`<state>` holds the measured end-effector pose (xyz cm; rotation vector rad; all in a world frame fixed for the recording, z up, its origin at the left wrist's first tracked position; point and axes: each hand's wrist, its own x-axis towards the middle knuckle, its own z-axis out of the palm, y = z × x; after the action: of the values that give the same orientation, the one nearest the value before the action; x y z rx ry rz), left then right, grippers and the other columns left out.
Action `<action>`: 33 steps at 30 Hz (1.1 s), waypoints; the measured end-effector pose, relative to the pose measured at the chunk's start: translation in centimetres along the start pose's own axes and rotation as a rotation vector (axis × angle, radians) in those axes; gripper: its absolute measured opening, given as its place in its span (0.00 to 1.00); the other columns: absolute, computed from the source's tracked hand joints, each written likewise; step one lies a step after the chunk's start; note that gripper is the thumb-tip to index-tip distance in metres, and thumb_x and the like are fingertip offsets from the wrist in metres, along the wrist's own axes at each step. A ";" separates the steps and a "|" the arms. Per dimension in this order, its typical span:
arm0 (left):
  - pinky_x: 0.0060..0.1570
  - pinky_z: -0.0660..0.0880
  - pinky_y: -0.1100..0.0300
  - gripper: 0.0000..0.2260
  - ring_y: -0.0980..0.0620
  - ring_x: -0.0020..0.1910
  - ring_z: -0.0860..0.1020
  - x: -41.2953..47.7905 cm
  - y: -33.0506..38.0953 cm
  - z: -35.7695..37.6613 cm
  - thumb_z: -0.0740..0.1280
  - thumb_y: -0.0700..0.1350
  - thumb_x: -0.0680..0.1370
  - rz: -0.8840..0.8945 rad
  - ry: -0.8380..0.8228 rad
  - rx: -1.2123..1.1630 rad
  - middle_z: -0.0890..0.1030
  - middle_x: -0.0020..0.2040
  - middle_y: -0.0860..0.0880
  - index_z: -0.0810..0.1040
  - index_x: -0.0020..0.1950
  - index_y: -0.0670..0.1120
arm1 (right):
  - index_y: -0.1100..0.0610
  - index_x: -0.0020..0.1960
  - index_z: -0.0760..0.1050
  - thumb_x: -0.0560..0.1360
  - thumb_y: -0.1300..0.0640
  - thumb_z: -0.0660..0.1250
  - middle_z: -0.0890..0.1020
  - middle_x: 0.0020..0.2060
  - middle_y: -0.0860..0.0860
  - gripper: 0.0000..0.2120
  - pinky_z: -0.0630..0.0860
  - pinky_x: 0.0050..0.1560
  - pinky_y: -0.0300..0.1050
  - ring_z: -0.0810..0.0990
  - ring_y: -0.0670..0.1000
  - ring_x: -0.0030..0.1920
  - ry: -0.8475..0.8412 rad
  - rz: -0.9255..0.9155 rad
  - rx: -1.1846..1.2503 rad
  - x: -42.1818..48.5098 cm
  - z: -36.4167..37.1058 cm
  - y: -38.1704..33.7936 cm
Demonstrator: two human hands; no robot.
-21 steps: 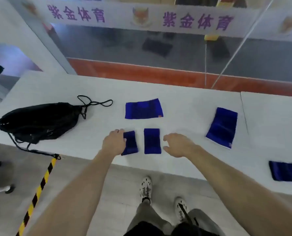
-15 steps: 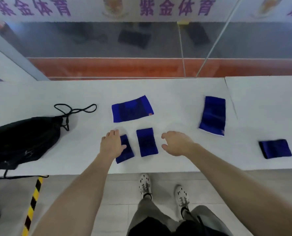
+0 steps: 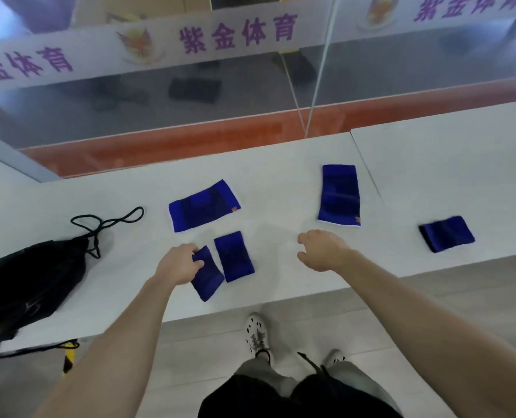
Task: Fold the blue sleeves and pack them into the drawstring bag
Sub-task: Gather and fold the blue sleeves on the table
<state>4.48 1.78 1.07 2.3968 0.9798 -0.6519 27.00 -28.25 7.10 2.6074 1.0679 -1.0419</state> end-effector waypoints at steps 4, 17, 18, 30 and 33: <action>0.44 0.75 0.54 0.04 0.48 0.49 0.82 -2.8 5.2 -0.9 0.67 0.45 0.84 0.057 0.079 -0.078 0.84 0.52 0.50 0.79 0.58 0.53 | 0.53 0.75 0.74 0.84 0.46 0.62 0.79 0.71 0.53 0.22 0.79 0.63 0.55 0.79 0.59 0.68 0.037 0.016 0.038 -2.5 1.0 4.9; 0.44 0.78 0.54 0.08 0.48 0.46 0.84 -6.6 32.6 5.6 0.74 0.47 0.84 0.276 0.169 -0.315 0.87 0.54 0.48 0.78 0.60 0.50 | 0.55 0.61 0.78 0.83 0.47 0.62 0.82 0.60 0.54 0.15 0.82 0.59 0.55 0.82 0.58 0.58 0.092 0.209 0.323 -14.9 9.3 26.8; 0.47 0.80 0.52 0.08 0.46 0.47 0.85 -6.6 34.3 6.0 0.74 0.46 0.84 0.295 0.152 -0.314 0.87 0.56 0.48 0.78 0.60 0.50 | 0.53 0.54 0.77 0.81 0.46 0.61 0.83 0.57 0.53 0.13 0.82 0.58 0.55 0.82 0.57 0.56 0.084 0.232 0.338 -15.3 10.0 28.2; 0.52 0.85 0.49 0.09 0.49 0.49 0.87 -1.2 53.3 8.2 0.72 0.43 0.85 0.578 -0.019 -0.200 0.88 0.55 0.50 0.80 0.65 0.48 | 0.57 0.68 0.80 0.82 0.49 0.64 0.83 0.64 0.54 0.18 0.81 0.65 0.56 0.82 0.58 0.63 0.210 0.509 0.571 -19.5 8.2 39.6; 0.55 0.86 0.46 0.09 0.50 0.52 0.86 0.2 58.6 8.8 0.72 0.44 0.85 0.663 -0.063 -0.190 0.87 0.55 0.51 0.81 0.65 0.49 | 0.57 0.68 0.80 0.82 0.49 0.64 0.83 0.65 0.55 0.19 0.80 0.66 0.56 0.82 0.59 0.64 0.248 0.573 0.605 -20.5 7.1 42.6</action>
<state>45.40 -40.43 8.09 2.3078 0.1696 -0.3590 40.89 -73.90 9.66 3.2633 -0.0407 -1.0169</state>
